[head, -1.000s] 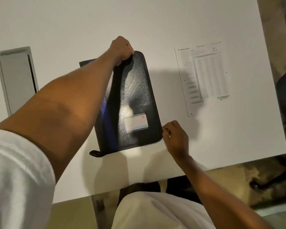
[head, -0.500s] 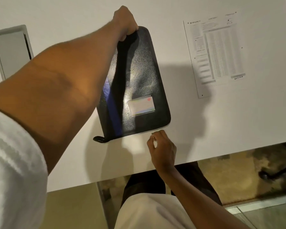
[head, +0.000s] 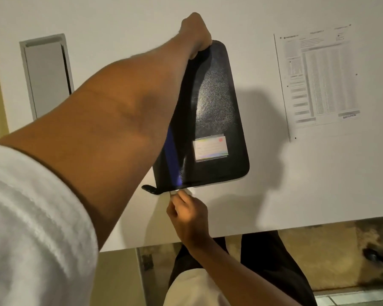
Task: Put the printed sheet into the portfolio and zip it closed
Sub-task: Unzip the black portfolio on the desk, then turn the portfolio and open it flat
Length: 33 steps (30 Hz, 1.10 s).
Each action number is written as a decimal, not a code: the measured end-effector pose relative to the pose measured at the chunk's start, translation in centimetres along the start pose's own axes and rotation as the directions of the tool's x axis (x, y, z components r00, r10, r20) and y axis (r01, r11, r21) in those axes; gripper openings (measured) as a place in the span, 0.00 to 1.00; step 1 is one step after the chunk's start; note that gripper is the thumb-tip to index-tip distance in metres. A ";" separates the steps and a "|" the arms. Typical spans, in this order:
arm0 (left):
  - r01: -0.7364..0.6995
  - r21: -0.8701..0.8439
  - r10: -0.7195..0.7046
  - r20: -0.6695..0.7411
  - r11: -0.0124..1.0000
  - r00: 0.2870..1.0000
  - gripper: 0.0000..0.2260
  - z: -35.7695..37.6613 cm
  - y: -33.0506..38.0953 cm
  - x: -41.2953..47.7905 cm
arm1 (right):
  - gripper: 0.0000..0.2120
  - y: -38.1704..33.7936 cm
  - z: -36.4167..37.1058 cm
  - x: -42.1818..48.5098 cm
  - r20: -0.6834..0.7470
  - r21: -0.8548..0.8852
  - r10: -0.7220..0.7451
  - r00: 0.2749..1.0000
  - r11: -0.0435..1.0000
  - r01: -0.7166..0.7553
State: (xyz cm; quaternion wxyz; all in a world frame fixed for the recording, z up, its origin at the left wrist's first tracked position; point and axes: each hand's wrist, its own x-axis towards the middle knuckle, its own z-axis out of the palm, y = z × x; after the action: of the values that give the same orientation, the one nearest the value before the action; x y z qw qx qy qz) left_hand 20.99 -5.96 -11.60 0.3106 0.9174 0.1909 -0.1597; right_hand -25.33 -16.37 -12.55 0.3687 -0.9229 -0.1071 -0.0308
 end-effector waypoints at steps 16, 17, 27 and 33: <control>-0.170 0.056 0.174 -0.088 0.984 0.981 0.18 -2.9 -2.9 -6.7 | 0.13 4.9 -7.8 14.9 0.038 -0.076 0.341 0.939 0.938 -0.338; -0.144 0.034 0.147 -0.113 0.989 0.983 0.19 -3.3 -3.7 -7.8 | 0.15 5.6 -8.1 16.3 0.028 -0.098 0.356 0.934 0.931 -0.352; 0.202 -0.158 -0.241 -0.297 0.967 0.924 0.19 -2.7 -12.4 -19.9 | 0.28 8.4 -9.2 22.6 0.225 -0.298 0.486 0.845 0.860 -0.415; 0.280 -0.257 -0.343 -0.246 0.925 0.907 0.18 -1.3 -13.2 -21.4 | 0.21 8.0 -9.0 23.0 0.271 -0.293 0.508 0.818 0.853 -0.432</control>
State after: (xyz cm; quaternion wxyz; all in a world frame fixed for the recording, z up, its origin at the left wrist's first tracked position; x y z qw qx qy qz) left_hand -3.42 -0.80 -8.51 0.3478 0.8489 0.3947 -0.0515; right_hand -0.93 -24.22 -8.30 0.2372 -0.9462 0.0675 0.2093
